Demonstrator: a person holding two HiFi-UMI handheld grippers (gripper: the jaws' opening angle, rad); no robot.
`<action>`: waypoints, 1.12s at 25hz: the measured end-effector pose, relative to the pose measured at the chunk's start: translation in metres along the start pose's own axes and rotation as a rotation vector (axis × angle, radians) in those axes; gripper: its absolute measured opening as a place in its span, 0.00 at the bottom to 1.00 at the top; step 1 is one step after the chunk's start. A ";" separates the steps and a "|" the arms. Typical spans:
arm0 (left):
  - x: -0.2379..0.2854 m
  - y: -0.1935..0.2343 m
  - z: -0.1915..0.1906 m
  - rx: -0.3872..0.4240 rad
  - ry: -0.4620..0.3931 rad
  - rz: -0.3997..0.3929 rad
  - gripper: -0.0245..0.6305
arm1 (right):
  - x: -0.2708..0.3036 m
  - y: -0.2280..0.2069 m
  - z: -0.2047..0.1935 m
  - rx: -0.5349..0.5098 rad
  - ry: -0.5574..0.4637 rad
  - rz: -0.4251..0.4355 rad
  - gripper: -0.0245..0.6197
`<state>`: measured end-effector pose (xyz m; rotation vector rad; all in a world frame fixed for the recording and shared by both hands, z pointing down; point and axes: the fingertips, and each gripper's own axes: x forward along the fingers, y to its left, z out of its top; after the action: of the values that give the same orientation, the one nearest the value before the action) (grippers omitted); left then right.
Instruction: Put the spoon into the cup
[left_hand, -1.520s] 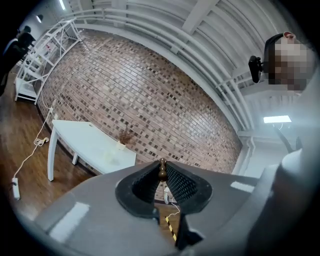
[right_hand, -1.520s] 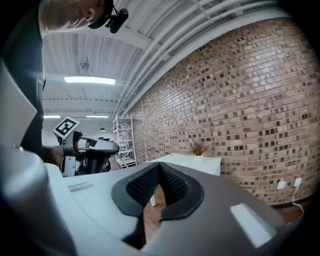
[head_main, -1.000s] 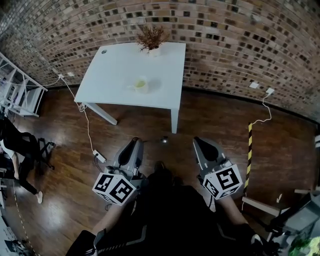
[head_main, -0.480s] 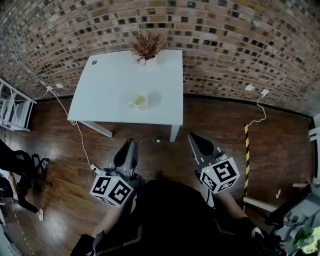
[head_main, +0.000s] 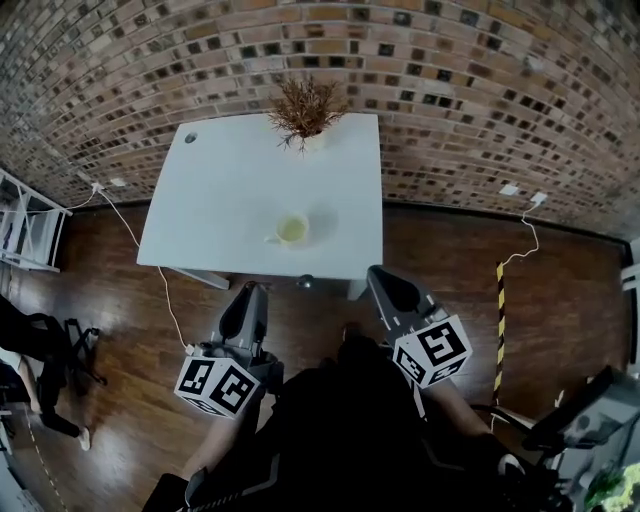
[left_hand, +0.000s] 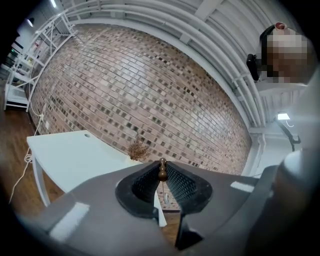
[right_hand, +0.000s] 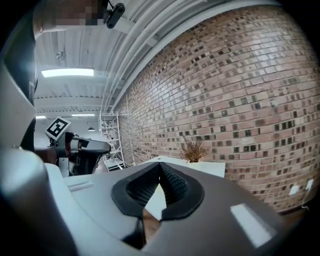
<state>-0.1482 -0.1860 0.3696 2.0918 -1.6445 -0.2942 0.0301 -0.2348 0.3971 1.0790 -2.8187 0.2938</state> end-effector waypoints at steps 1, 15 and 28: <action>0.007 0.004 0.002 -0.003 -0.001 0.006 0.09 | 0.008 -0.005 0.001 -0.001 -0.001 0.006 0.05; 0.098 0.034 0.029 -0.016 -0.027 0.096 0.09 | 0.103 -0.062 0.022 0.001 0.013 0.155 0.05; 0.127 0.106 0.054 -0.030 0.004 0.077 0.09 | 0.178 -0.072 0.025 0.000 0.037 0.065 0.05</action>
<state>-0.2294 -0.3389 0.3871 2.0006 -1.7030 -0.2873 -0.0548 -0.4084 0.4135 0.9731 -2.8247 0.3157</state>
